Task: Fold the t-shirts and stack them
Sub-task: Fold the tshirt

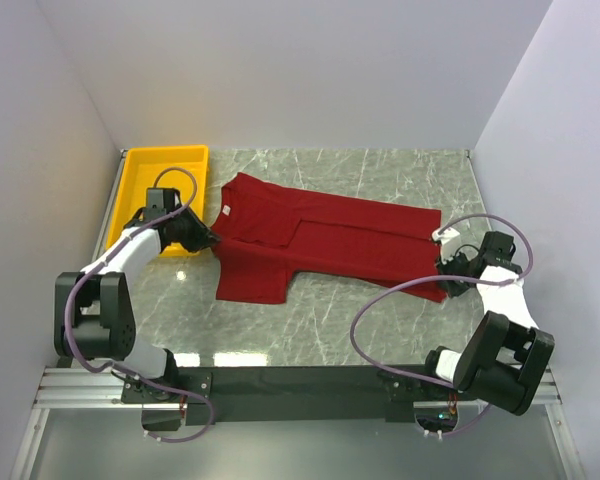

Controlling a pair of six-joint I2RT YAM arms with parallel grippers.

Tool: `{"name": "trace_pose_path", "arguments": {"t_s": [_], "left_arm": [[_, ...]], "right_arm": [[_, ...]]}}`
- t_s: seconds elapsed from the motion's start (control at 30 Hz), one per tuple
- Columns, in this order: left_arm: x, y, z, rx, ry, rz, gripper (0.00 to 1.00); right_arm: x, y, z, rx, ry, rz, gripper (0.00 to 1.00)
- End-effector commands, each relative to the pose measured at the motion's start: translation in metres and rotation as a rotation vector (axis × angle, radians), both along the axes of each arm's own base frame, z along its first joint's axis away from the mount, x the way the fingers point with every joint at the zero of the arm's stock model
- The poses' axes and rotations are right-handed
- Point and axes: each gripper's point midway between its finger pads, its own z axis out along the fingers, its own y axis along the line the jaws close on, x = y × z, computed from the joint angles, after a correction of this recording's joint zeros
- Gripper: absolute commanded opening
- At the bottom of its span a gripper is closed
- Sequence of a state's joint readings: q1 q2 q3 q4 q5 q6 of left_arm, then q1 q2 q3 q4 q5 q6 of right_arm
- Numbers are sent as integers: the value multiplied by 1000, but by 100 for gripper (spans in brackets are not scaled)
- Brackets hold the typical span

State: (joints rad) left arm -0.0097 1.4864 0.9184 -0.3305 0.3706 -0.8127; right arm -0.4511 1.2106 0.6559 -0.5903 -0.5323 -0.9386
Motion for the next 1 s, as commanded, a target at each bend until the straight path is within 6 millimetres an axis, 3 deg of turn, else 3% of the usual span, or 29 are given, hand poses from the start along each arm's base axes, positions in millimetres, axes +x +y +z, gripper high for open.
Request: {"name": "trace_pose_path", "arguments": {"t_s": [0.0, 0.13, 0.33, 0.5, 0.63, 0.77, 0.8, 0.97], "left_arm": [[18, 4, 17, 0, -65, 20, 1], [20, 5, 17, 6, -63, 28, 1], [15, 9, 35, 31, -92, 36, 1], [-3, 11, 44, 36, -95, 45, 1], [-21, 13, 33, 49, -64, 44, 1], [-32, 13, 26, 54, -55, 48, 1], [-31, 22, 26, 52, -54, 74, 1], [-28, 24, 21, 62, -42, 72, 1]], "right_arm": [[26, -12, 22, -36, -89, -27, 0], [33, -12, 24, -24, -94, -38, 0], [33, 1, 40, 8, -112, 51, 0], [6, 21, 56, -6, -124, 223, 0], [-23, 30, 56, -42, -100, 344, 0], [-36, 27, 52, -106, -108, 362, 0], [-35, 26, 51, -118, -115, 358, 0], [-19, 14, 51, -149, -144, 288, 0]]}}
